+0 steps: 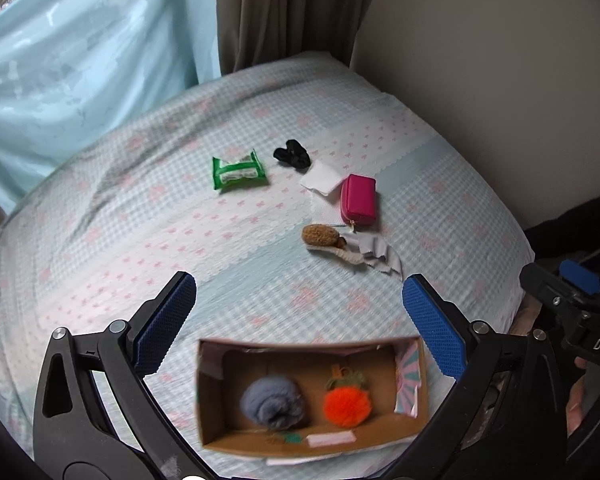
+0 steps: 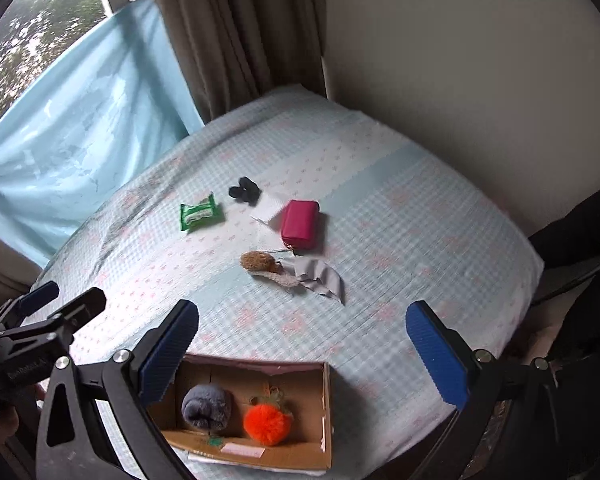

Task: Organize soft objects
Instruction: 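Lift both tools away from the box toward the remaining items, then grasp the brown plush with the left tool while the right tool grasps the grey cloth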

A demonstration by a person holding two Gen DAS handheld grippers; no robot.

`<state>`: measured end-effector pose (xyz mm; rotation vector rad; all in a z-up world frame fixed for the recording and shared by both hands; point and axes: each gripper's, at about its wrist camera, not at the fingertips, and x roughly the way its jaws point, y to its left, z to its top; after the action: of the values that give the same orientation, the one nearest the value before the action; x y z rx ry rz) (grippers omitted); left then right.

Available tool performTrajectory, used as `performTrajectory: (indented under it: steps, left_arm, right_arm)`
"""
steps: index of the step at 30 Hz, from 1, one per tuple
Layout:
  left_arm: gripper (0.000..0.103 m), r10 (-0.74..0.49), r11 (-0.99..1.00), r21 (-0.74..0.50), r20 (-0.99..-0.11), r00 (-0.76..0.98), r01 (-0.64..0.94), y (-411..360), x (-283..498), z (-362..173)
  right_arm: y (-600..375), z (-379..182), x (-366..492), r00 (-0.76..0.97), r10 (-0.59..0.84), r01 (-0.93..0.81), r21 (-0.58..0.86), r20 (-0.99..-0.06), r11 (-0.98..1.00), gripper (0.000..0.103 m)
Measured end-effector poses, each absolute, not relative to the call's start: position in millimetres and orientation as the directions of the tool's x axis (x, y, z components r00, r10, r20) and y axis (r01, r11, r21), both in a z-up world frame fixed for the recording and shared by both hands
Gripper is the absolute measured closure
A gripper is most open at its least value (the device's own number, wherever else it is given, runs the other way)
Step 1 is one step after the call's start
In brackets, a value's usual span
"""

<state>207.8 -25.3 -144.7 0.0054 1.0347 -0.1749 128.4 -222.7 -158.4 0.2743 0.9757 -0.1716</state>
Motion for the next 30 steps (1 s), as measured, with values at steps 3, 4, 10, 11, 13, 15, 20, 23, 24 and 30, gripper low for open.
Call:
performTrajectory:
  steps: [3, 4, 10, 11, 13, 15, 20, 23, 24, 30]
  left_arm:
    - [0.000, -0.133, 0.989, -0.085, -0.881, 0.453, 0.124, -42, 241, -170]
    - [0.000, -0.134, 0.989, -0.090, -0.887, 0.441, 0.118, -46, 249, -177]
    - [0.000, -0.119, 0.992, -0.093, -0.929, 0.350, 0.091, -73, 311, -239]
    - [0.000, -0.117, 0.992, -0.092, -0.933, 0.341, 0.089, -76, 318, -246]
    - [0.000, -0.110, 0.992, -0.088, -0.947, 0.302, 0.086, -84, 338, -272]
    - [0.000, -0.106, 0.993, -0.087, -0.955, 0.277, 0.082, -88, 351, -291]
    - [0.003, -0.101, 0.991, -0.081, -0.973, 0.209, 0.102, -102, 379, -346]
    - [0.010, -0.097, 0.989, -0.075, -0.980, 0.176, 0.130, -111, 387, -372]
    - [0.011, -0.095, 0.988, -0.072, -0.982, 0.166, 0.137, -113, 389, -380]
    - [0.013, -0.088, 0.984, -0.068, -0.989, 0.122, 0.164, -121, 400, -418]
  right_arm:
    - [-243, -182, 155, 0.520, -0.005, 0.271, 0.159, -0.854, 0.949, 0.000]
    - [-248, -190, 163, 0.509, 0.002, 0.270, 0.162, -0.861, 0.949, 0.000]
    - [-271, -250, 214, 0.438, 0.058, 0.289, 0.202, -0.897, 0.936, 0.000]
    - [-275, -262, 222, 0.424, 0.068, 0.295, 0.209, -0.903, 0.932, 0.000]
    - [-279, -283, 236, 0.399, 0.084, 0.304, 0.218, -0.913, 0.927, 0.000]
    - [-284, -306, 251, 0.371, 0.105, 0.310, 0.229, -0.923, 0.923, 0.000]
    - [-287, -362, 279, 0.319, 0.146, 0.315, 0.250, -0.936, 0.916, 0.000]
    - [-282, -394, 289, 0.280, 0.165, 0.325, 0.255, -0.946, 0.910, 0.000]
    - [-281, -402, 291, 0.272, 0.170, 0.327, 0.257, -0.947, 0.910, 0.000]
    - [-272, -438, 301, 0.235, 0.175, 0.320, 0.246, -0.956, 0.915, 0.012]
